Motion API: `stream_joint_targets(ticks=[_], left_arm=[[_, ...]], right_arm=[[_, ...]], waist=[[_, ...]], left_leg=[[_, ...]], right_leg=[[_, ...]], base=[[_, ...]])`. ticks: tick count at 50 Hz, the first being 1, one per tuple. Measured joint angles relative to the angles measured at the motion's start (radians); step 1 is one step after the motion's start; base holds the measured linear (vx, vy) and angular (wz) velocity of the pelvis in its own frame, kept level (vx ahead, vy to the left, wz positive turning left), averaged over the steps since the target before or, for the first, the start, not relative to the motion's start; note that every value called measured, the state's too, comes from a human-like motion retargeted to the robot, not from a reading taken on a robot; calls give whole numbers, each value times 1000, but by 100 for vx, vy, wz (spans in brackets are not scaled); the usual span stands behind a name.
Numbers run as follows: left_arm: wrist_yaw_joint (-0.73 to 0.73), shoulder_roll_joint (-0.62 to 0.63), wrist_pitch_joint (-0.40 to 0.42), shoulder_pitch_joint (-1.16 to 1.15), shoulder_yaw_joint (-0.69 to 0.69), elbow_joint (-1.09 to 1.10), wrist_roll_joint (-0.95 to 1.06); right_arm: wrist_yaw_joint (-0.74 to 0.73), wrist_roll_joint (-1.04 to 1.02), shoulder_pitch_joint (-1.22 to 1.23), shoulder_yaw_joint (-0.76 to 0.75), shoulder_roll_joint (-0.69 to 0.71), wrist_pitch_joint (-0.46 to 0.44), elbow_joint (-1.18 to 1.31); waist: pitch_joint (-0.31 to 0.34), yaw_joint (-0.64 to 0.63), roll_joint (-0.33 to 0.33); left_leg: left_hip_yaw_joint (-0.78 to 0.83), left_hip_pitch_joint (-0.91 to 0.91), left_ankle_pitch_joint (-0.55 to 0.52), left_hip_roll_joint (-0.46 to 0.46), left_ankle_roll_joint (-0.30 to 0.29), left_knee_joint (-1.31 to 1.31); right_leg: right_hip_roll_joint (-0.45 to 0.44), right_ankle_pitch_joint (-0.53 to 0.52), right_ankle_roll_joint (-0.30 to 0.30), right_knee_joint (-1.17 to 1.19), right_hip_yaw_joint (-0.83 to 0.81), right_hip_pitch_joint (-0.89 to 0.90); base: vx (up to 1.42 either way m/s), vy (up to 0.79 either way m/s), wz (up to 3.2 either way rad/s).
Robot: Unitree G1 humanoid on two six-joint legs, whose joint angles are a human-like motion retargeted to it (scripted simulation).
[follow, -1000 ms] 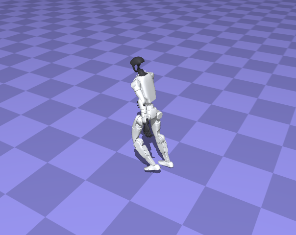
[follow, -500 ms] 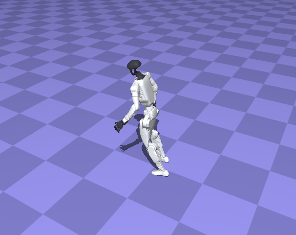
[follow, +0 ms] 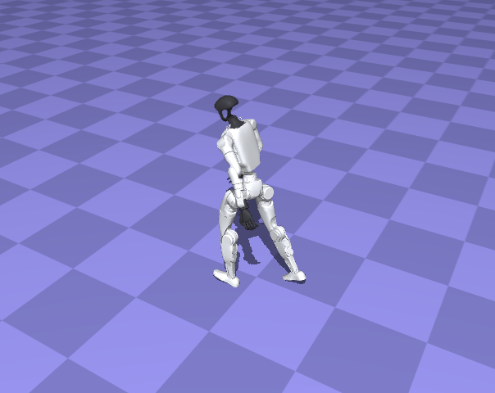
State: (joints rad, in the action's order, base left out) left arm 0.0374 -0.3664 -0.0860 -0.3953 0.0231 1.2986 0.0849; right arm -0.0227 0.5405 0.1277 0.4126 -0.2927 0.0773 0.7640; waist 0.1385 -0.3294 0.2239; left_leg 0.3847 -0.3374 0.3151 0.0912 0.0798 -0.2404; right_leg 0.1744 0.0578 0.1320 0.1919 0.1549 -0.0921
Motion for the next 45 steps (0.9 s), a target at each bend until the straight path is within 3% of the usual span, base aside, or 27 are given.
stream_joint_targets(ticks=[3,5,6,7,9,10,12,14,16,20,23,25,27,30,33,35,37,39,42,43,45], left_arm=[[153,-37,-30,-16,11,32,-51],[239,-84,-30,-4,-35,2,-103],[215,-106,-23,28,-73,-10,-125],[163,-125,-20,68,-111,-18,-144],[-75,-136,-36,190,-176,-25,-163],[-219,-132,-50,261,-198,-29,-164],[-408,-109,-38,374,-178,-103,-94],[-463,-83,39,458,-129,-235,74],[-401,-72,130,517,-88,-398,298],[-256,-137,217,627,-91,-680,571],[-226,-259,265,719,-129,-789,553],[-186,-321,277,786,-120,-819,586],[-173,-344,285,840,-89,-808,697],[-248,-346,324,832,-5,-737,827],[-361,-319,278,678,129,-575,794],[-381,-286,153,561,204,-443,723],[-328,-256,15,471,232,-323,642],[-266,-228,-46,397,246,-212,552],[-243,-189,-23,316,332,-32,490],[-287,-186,-7,309,372,28,547],[-384,-196,3,319,444,118,647]], right_arm=[[135,-58,7,46,-32,-36,-57],[173,-15,-13,41,-42,-60,-62],[114,25,-29,40,-37,-57,-47],[32,57,-44,43,-29,-49,-27],[-242,56,-69,70,3,-20,32],[-389,23,-78,88,23,-13,65],[-512,-95,-108,123,40,-36,105],[-449,-183,-137,148,28,-61,105],[-251,-213,-160,159,-16,-101,77],[103,-216,-197,95,-142,-229,16],[97,-171,-273,-41,-201,-231,11],[24,-115,-349,-157,-216,-202,7],[-101,-55,-383,-215,-211,-169,38],[-261,-27,-275,-140,-236,-158,185],[-267,-221,-74,-61,-269,-210,270],[-204,-375,10,-51,-281,-204,164],[-105,-402,28,-56,-284,-166,-49],[-45,-335,16,-45,-272,-130,-253],[100,-264,-25,-14,-243,-111,-433],[64,-121,-48,-5,-211,-95,-463],[149,21,-82,4,-179,-118,-478]], waist=[[120,-72,-63],[205,-96,-94],[237,-99,-92],[264,-100,-87],[282,-89,-64],[277,-77,-49],[247,-3,-40],[210,115,-52],[176,252,-79],[120,489,-98],[83,566,-66],[77,571,-32],[84,518,2],[93,411,-9],[82,362,-20],[73,346,0],[66,300,51],[58,226,116],[31,111,202],[20,80,224],[7,29,244]], left_leg=[[35,73,-40,75,-100,151],[-28,70,-56,91,-92,-2],[-52,39,19,83,-65,-160],[-69,11,94,73,-41,-304],[-68,-21,213,47,-14,-477],[-59,-25,244,31,-6,-511],[-53,32,240,-1,4,-453],[-63,107,194,-20,5,-345],[-83,178,130,-25,-2,-244],[-115,309,23,-82,-6,-107],[-119,425,7,-145,-23,-92],[-130,474,15,-178,-31,-175],[-139,448,14,-185,-35,-392],[-135,310,-31,-115,-68,-800],[-139,186,-11,-12,-32,-1063],[-181,115,24,2,20,-1121],[-184,62,81,3,93,-1082],[-160,33,119,-10,130,-962],[-176,15,93,-82,74,-653],[-189,16,78,-101,43,-522],[-211,34,58,-106,-2,-244]], right_leg=[[-9,19,-39,53,-71,-183],[5,72,-73,198,-143,-256],[30,140,-88,337,-174,-240],[55,213,-106,479,-198,-211],[96,367,-155,751,-195,-82],[106,431,-181,861,-179,1],[68,497,-218,923,-148,133],[-1,516,-227,849,-147,233],[-71,485,-208,659,-170,297],[-126,310,-84,91,-241,342],[-85,189,19,-129,-582,358],[-55,129,48,-165,-852,335],[-50,184,-10,-101,-880,316],[-111,388,-153,119,-676,357],[-180,456,-174,329,-489,392],[-225,450,-145,325,-360,344],[-243,396,-103,257,-206,272],[-235,309,-43,186,-41,205],[-200,166,62,91,199,123],[-186,123,92,63,269,103],[-174,55,130,18,384,63]], base=[[109,44,-24],[103,40,57],[99,36,86],[95,32,85],[89,24,56],[83,16,36],[78,10,38],[75,4,48],[76,-4,41],[81,-14,6],[89,-17,-62],[90,-17,-105],[84,-18,-194],[72,-12,-318],[66,-6,-374],[66,-9,-370],[65,-13,-389],[64,-11,-425],[63,-2,-437],[61,5,-398],[60,9,-347]])
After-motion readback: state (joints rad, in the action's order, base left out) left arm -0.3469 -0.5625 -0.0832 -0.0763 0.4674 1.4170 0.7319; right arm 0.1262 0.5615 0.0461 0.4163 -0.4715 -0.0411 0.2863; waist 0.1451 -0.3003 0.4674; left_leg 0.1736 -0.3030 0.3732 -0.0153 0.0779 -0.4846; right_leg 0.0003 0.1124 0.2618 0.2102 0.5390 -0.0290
